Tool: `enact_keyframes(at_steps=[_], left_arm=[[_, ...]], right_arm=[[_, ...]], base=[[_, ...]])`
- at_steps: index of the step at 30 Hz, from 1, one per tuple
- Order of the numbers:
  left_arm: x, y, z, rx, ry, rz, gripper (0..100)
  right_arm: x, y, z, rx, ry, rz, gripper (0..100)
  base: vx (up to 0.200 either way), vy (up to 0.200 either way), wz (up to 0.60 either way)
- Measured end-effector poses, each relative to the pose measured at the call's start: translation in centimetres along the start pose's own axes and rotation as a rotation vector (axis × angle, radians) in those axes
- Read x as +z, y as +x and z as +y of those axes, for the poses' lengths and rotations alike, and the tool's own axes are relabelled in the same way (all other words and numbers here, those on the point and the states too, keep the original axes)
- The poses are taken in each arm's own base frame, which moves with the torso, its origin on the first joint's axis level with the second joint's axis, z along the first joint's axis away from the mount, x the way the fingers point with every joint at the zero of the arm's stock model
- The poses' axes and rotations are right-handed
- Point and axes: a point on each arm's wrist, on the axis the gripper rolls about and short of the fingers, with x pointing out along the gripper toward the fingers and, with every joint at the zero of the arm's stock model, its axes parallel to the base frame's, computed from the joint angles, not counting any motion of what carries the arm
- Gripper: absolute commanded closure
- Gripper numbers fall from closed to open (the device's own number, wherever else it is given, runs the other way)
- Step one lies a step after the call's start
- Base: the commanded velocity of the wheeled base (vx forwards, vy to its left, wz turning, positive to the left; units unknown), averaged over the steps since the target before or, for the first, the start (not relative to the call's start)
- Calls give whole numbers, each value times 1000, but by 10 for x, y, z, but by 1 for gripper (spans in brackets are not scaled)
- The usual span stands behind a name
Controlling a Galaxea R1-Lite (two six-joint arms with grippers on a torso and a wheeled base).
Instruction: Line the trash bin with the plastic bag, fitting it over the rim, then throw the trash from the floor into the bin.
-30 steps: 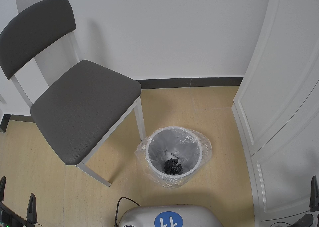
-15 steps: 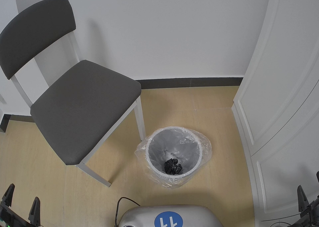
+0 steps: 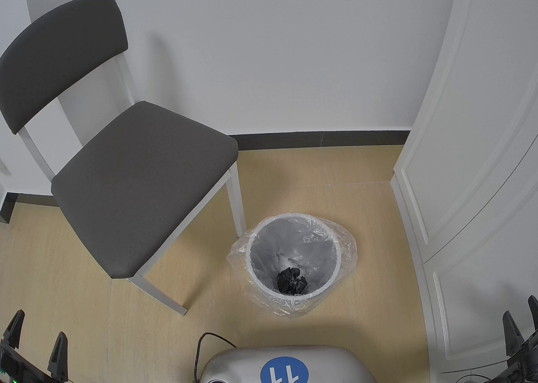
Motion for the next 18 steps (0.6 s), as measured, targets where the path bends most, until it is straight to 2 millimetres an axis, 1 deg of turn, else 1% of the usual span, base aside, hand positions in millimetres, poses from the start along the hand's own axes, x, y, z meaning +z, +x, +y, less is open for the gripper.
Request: enact_keyframes(at_steps=[4,11,18], left_arm=[[0,0,0,-3,5,1,0],[0,0,0,-6,10,1,0],[0,0,0,3,-2,2,0]], right_arm=[[-1,0,0,-9,26,5,0],[-3,0,-1,-18,-140,29,0],[-4,0,-1,-23,-150,41,0]], base=[[0,0,0],[0,0,0],[0,0,0]])
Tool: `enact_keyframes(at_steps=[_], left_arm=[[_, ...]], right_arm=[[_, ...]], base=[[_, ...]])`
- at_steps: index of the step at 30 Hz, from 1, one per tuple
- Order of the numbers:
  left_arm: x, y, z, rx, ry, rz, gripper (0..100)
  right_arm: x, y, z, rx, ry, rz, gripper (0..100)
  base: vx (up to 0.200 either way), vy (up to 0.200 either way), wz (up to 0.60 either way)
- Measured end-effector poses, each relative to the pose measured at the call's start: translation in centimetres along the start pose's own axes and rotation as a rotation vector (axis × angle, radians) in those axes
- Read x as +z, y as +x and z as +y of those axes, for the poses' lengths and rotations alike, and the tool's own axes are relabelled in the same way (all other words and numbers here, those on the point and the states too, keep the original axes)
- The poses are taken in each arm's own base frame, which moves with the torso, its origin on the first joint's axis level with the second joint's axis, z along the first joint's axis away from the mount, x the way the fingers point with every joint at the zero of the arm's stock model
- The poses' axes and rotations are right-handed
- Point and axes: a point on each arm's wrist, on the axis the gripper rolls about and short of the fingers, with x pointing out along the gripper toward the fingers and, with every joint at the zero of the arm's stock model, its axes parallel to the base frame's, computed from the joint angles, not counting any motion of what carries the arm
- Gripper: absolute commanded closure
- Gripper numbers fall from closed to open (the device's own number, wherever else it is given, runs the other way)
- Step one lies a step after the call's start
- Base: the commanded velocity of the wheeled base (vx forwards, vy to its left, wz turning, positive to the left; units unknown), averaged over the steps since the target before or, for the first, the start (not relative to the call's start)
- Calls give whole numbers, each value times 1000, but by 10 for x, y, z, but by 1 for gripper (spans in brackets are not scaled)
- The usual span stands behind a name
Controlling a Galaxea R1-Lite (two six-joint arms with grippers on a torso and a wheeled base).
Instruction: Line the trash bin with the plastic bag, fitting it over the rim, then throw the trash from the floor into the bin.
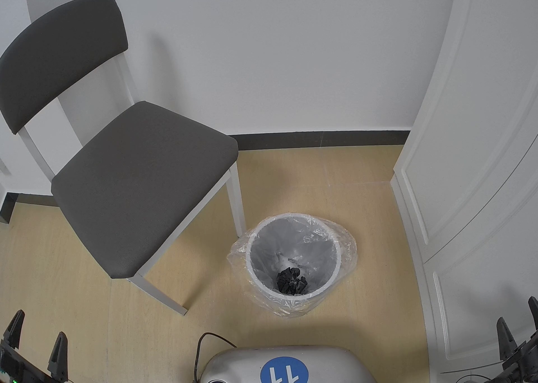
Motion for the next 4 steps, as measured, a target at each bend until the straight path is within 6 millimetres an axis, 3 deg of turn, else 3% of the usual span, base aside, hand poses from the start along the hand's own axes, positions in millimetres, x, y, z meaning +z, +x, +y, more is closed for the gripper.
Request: enact_keyframes(at_steps=[4], left_arm=[[0,0,0,0,0,0,0]], right_arm=[[0,0,0,0,0,0,0]], base=[[0,0,0]])
